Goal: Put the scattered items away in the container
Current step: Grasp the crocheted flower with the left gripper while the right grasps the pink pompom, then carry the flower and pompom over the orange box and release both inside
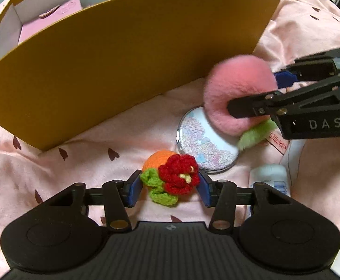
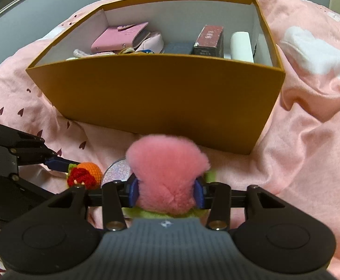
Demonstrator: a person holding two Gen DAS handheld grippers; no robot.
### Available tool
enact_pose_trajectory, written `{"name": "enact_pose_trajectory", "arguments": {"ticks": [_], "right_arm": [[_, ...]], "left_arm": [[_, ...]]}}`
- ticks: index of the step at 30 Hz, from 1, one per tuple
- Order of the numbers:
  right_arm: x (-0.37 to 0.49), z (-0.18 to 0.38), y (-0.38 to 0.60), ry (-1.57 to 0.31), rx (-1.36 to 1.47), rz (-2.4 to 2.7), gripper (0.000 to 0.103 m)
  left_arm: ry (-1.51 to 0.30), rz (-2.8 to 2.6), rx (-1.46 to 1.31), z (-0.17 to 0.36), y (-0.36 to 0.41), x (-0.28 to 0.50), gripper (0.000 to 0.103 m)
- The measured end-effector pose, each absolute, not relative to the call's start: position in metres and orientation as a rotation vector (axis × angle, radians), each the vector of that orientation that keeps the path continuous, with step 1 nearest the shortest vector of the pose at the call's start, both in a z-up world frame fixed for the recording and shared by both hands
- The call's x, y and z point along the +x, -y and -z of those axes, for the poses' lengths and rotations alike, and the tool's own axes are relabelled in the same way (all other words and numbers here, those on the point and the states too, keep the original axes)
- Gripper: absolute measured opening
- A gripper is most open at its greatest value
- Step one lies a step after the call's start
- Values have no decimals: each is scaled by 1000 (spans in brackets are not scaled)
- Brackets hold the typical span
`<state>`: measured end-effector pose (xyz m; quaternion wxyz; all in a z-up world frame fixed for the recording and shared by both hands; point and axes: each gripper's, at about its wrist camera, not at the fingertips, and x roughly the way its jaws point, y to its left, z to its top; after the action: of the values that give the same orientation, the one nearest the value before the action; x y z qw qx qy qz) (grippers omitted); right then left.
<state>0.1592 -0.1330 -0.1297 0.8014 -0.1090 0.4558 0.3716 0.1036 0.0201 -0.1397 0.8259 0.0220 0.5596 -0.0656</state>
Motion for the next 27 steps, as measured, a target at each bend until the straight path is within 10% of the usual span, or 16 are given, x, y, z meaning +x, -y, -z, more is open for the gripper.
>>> {"name": "enact_pose_trajectory", "arguments": {"ticks": [27], "right_arm": [[159,9,143,-711,-126,-956,43]], "left_arm": [[-832,150,-33,-11,-56,111,53]]}}
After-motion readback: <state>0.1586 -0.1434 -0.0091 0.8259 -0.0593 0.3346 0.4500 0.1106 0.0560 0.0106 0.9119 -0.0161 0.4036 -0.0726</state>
